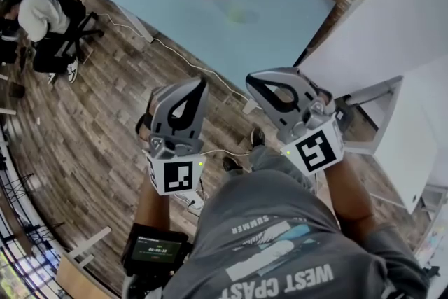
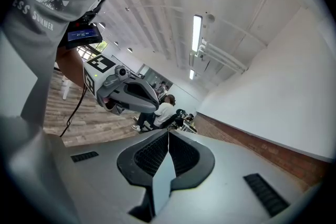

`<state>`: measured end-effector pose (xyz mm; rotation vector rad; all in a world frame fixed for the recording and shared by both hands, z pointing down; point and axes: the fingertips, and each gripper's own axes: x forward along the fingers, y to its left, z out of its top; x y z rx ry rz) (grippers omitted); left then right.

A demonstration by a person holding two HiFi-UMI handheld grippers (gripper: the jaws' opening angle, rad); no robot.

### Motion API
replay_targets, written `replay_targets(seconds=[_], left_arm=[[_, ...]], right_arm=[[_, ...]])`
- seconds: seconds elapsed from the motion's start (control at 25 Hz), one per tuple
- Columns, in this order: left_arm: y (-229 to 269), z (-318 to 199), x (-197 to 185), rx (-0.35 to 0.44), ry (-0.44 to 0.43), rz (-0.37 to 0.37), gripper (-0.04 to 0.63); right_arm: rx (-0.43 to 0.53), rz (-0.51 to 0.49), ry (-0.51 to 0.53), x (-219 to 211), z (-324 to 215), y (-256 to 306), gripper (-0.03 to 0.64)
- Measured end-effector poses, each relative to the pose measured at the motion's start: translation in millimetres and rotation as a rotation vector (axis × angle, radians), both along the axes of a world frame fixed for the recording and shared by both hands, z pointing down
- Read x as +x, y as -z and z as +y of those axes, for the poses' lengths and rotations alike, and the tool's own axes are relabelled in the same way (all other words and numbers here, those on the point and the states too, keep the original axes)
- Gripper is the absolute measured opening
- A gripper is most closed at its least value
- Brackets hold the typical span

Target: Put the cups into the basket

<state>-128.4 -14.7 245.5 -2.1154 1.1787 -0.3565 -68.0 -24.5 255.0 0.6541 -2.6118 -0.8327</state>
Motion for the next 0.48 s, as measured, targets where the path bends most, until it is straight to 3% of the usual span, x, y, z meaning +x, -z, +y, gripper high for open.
replay_targets(seconds=[0.48], left_arm=[[-2.6,-70.8,30.8,-0.021,0.049,-0.03,0.0]], right_arm=[[-0.02,-0.021,0.056,27.0,-72.3,-5.0,0.014]])
